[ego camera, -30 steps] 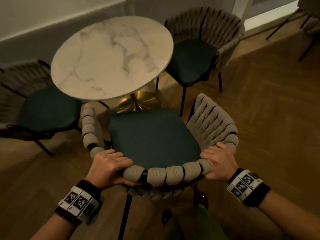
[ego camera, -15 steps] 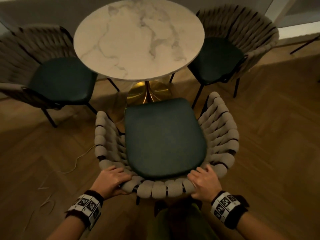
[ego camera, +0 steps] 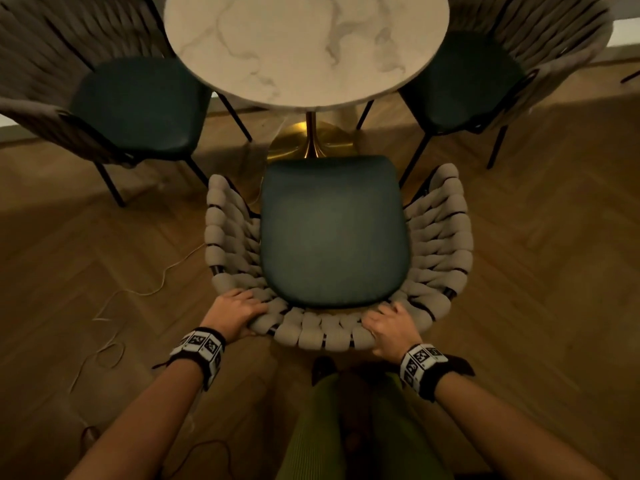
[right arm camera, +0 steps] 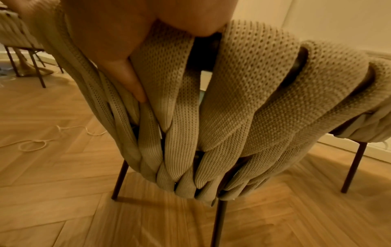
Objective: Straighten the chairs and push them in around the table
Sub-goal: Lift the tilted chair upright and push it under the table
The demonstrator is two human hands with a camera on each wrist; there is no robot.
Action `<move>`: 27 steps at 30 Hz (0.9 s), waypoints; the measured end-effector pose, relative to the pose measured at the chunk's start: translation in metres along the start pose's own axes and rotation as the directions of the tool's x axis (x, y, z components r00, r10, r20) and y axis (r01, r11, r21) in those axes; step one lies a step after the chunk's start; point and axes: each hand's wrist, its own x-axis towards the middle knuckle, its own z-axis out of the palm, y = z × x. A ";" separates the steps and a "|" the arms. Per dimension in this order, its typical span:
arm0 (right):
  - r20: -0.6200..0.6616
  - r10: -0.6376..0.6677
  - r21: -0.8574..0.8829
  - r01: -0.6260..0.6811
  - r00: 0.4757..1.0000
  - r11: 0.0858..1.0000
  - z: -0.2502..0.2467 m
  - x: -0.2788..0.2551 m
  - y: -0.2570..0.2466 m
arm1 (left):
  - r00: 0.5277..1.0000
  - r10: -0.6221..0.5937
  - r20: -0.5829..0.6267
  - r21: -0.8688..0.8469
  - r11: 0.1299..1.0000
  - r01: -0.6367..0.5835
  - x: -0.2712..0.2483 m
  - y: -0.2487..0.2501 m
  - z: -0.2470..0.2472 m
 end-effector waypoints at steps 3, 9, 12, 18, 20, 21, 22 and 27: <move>0.026 -0.010 0.011 0.009 1.000 1.000 0.005 0.004 -0.006 | 0.998 -0.061 -0.003 0.010 0.998 0.061 -0.003 0.002 0.005; -0.087 0.034 0.079 -0.027 0.996 0.996 -0.003 -0.005 0.007 | 0.979 -0.194 0.068 -0.036 0.980 0.196 0.004 0.024 0.004; -0.030 0.065 0.066 -0.062 0.997 0.996 -0.001 -0.022 0.036 | 0.981 -0.118 0.155 -0.011 0.993 0.121 0.014 0.053 0.011; 0.121 0.085 -0.089 -0.075 0.989 0.993 -0.004 -0.009 0.061 | 0.971 -0.122 0.207 0.017 0.992 0.121 0.024 0.055 0.024; 0.117 0.086 -0.116 -0.073 0.989 0.991 -0.003 -0.003 0.065 | 0.970 -0.132 0.204 0.003 0.991 0.134 0.028 0.052 0.021; 0.112 0.090 -0.121 -0.076 0.990 0.990 -0.003 -0.001 0.067 | 0.970 -0.136 0.201 -0.004 0.990 0.140 0.030 0.050 0.020; 0.104 0.095 -0.120 -0.083 0.990 0.989 -0.005 0.002 0.069 | 0.969 -0.143 0.202 -0.010 0.989 0.149 0.032 0.048 0.018; 0.074 0.099 -0.139 -0.088 0.992 0.986 -0.014 0.020 0.078 | 0.971 -0.163 0.173 -0.049 0.984 0.174 0.044 0.034 0.009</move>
